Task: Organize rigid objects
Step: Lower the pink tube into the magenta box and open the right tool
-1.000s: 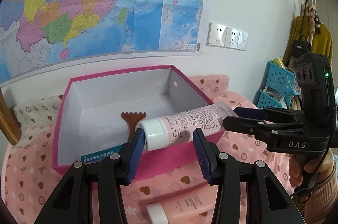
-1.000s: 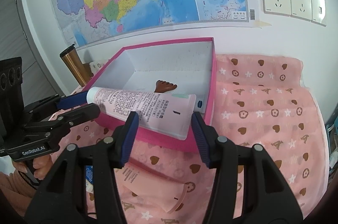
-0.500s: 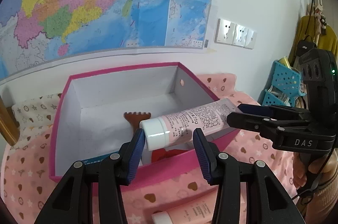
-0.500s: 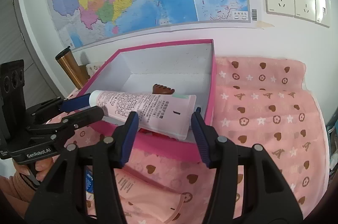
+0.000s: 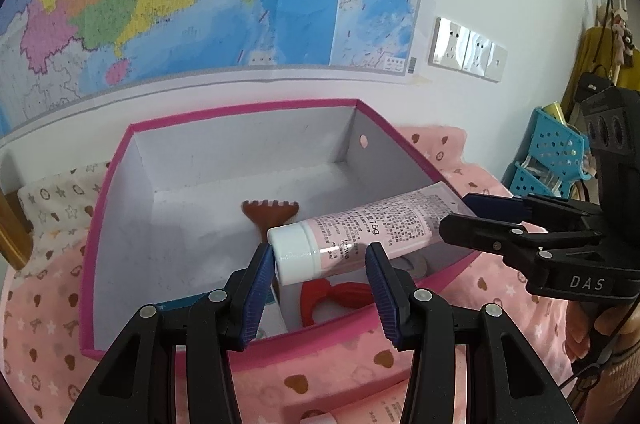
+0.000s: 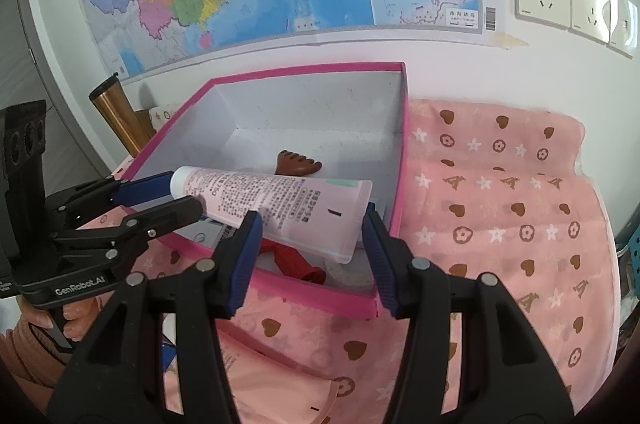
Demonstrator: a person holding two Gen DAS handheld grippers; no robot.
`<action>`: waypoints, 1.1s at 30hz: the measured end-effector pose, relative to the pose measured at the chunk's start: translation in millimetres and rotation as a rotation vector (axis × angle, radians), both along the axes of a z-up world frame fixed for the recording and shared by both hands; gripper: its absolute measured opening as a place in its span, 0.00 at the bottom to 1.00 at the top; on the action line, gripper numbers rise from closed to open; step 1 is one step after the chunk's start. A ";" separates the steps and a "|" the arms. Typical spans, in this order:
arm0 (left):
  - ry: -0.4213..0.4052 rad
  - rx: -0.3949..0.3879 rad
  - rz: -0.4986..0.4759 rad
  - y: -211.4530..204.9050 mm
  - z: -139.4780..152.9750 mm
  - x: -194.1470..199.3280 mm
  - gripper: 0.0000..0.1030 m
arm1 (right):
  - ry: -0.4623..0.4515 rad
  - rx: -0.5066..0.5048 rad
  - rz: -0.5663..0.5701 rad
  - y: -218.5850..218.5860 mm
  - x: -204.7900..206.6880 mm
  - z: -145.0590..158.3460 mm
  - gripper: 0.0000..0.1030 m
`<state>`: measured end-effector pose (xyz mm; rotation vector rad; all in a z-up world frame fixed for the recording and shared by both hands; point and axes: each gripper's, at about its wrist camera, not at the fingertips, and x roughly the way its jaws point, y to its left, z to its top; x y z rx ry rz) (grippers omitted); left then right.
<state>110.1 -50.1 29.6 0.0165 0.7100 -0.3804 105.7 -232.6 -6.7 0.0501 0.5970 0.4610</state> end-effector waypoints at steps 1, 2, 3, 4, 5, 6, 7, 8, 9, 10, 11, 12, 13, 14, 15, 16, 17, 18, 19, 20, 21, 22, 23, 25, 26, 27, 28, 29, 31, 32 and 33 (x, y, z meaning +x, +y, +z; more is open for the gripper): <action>0.004 0.001 0.002 -0.2 -1.0 1.3 0.46 | 0.001 -0.005 -0.002 0.6 1.1 -0.5 0.53; 0.008 0.002 0.003 -0.4 -2.0 2.7 0.46 | 0.002 -0.009 -0.002 1.1 2.2 -0.9 0.53; 0.011 0.002 0.003 -0.8 -3.0 4.1 0.46 | 0.002 -0.012 -0.004 1.5 2.9 -1.1 0.53; 0.015 0.002 0.003 -0.9 -3.5 5.3 0.46 | 0.003 -0.016 -0.005 1.9 3.8 -1.6 0.53; 0.022 0.000 0.003 -1.0 -4.5 7.1 0.46 | 0.004 -0.020 -0.008 2.2 4.6 -2.1 0.53; 0.024 -0.001 0.003 -1.0 -5.0 8.3 0.46 | 0.005 -0.022 -0.009 2.3 5.1 -2.5 0.53; 0.027 -0.001 0.003 -1.0 -5.6 9.5 0.46 | 0.007 -0.022 -0.010 2.0 5.9 -3.0 0.53; 0.029 -0.001 0.003 -1.0 -5.7 9.9 0.46 | 0.009 -0.021 -0.010 2.1 6.5 -3.2 0.53; 0.031 0.000 0.002 -1.5 -6.1 10.8 0.46 | 0.010 -0.022 -0.012 2.4 7.0 -3.3 0.53; 0.033 0.004 0.004 -2.0 -6.7 11.6 0.46 | 0.008 -0.025 -0.014 2.8 7.3 -3.4 0.53; 0.034 0.006 0.004 -2.2 -6.9 12.3 0.46 | 0.006 -0.030 -0.015 3.4 7.3 -3.4 0.53; 0.037 0.008 0.005 -2.5 -7.5 12.9 0.46 | 0.003 -0.034 -0.018 3.9 7.2 -3.5 0.53; 0.042 0.008 0.004 -3.0 -8.3 14.0 0.46 | 0.000 -0.036 -0.020 3.9 7.0 -3.4 0.53; 0.048 0.008 0.006 -3.0 -9.5 15.5 0.46 | -0.001 -0.040 -0.023 4.3 7.3 -3.5 0.53; 0.053 0.008 0.007 -3.1 -10.3 16.4 0.46 | 0.000 -0.043 -0.024 4.7 7.8 -3.8 0.53; 0.057 0.008 0.008 -3.2 -11.2 17.3 0.46 | -0.001 -0.045 -0.024 5.0 7.7 -3.9 0.53; 0.063 0.006 0.009 -3.0 -12.4 18.2 0.46 | -0.001 -0.045 -0.025 5.1 7.9 -4.0 0.53; 0.067 0.005 0.008 -3.1 -13.1 19.4 0.46 | -0.001 -0.046 -0.026 5.2 7.8 -3.9 0.53; 0.070 0.005 0.007 -3.3 -13.9 20.2 0.46 | -0.001 -0.049 -0.027 5.6 7.7 -4.0 0.53; 0.074 0.007 0.006 -3.8 -14.9 21.7 0.46 | -0.003 -0.050 -0.031 5.9 7.6 -3.7 0.53; 0.075 0.010 0.007 -4.1 -15.6 22.7 0.46 | -0.004 -0.052 -0.034 6.3 7.5 -3.7 0.53; 0.077 0.011 0.007 -4.3 -16.2 23.7 0.46 | -0.004 -0.055 -0.037 6.8 7.6 -3.5 0.53; 0.081 0.010 0.005 -4.4 -16.9 24.5 0.46 | -0.005 -0.054 -0.039 6.8 7.9 -3.3 0.53; 0.085 0.009 0.002 -4.9 -17.7 26.1 0.46 | -0.006 -0.047 -0.041 6.1 7.9 -2.6 0.53; 0.085 0.011 0.000 -5.8 -18.1 26.4 0.46 | -0.007 -0.045 -0.044 5.6 7.9 -2.3 0.53; 0.085 0.014 -0.001 -6.3 -18.5 26.6 0.46 | -0.009 -0.041 -0.047 4.7 7.8 -2.0 0.53; 0.086 0.017 -0.002 -6.8 -19.0 26.6 0.46 | -0.008 -0.034 -0.047 3.7 7.6 -1.7 0.53; 0.084 0.019 -0.003 -6.7 -19.2 25.7 0.46 | -0.007 -0.031 -0.046 3.0 6.9 -1.4 0.53; 0.075 0.017 0.000 -5.5 -18.2 23.3 0.48 | -0.013 -0.029 -0.048 1.9 4.0 -0.7 0.53; 0.068 0.016 0.002 -4.2 -17.1 20.8 0.49 | -0.013 -0.025 -0.047 1.0 2.4 -0.5 0.53; 0.061 0.016 0.001 -3.3 -15.9 18.1 0.49 | -0.013 -0.020 -0.044 -0.1 0.5 -0.5 0.53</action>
